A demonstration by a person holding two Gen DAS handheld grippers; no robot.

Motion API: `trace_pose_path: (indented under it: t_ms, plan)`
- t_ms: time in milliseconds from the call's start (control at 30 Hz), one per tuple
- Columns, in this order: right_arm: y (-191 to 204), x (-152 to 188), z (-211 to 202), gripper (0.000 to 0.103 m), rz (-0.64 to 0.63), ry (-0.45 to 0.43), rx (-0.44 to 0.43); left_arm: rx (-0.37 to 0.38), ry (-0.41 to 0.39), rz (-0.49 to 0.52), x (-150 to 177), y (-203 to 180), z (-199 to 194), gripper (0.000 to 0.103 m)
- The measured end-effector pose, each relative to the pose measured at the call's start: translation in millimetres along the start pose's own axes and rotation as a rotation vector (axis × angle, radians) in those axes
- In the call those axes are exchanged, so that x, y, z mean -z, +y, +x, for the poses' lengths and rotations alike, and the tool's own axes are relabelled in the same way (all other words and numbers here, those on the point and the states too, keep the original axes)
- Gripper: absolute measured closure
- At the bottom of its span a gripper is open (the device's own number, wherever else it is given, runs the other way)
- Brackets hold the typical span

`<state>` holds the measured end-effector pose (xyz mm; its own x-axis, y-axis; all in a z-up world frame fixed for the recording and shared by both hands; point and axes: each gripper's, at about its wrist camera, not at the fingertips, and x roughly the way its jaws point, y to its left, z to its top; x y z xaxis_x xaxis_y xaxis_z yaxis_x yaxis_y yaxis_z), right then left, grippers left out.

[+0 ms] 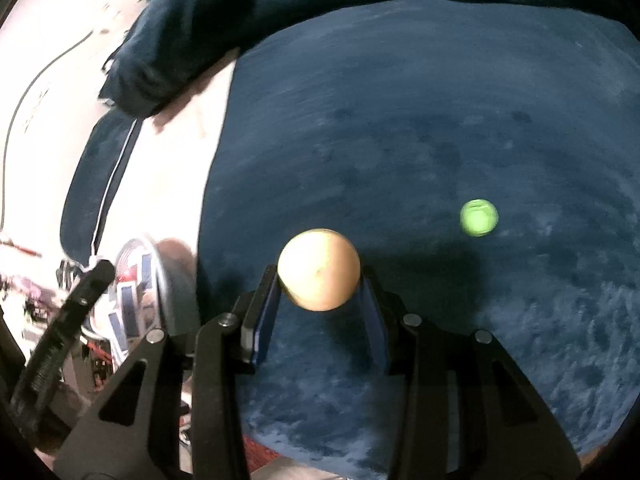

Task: Organize objects
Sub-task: 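Carry both caps over the gray basket and open both tools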

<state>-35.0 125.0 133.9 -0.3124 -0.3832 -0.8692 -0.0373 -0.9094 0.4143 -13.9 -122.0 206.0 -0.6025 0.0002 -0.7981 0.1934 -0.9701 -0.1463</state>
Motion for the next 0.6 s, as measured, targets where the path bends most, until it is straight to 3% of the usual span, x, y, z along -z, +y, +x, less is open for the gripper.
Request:
trace_pose_path:
  t_ms: [267, 600]
  plan:
    - [43.4, 17.6, 8.1, 0.062, -0.134, 0.0, -0.008, -0.146, -0.018, -0.172, 25.4, 105.7, -26.9, 0.073]
    - [130.8, 33.9, 10.0, 0.062, -0.281, 0.001, -0.093, -0.196, -0.022, -0.391, 53.2, 200.8, -35.7, 0.073]
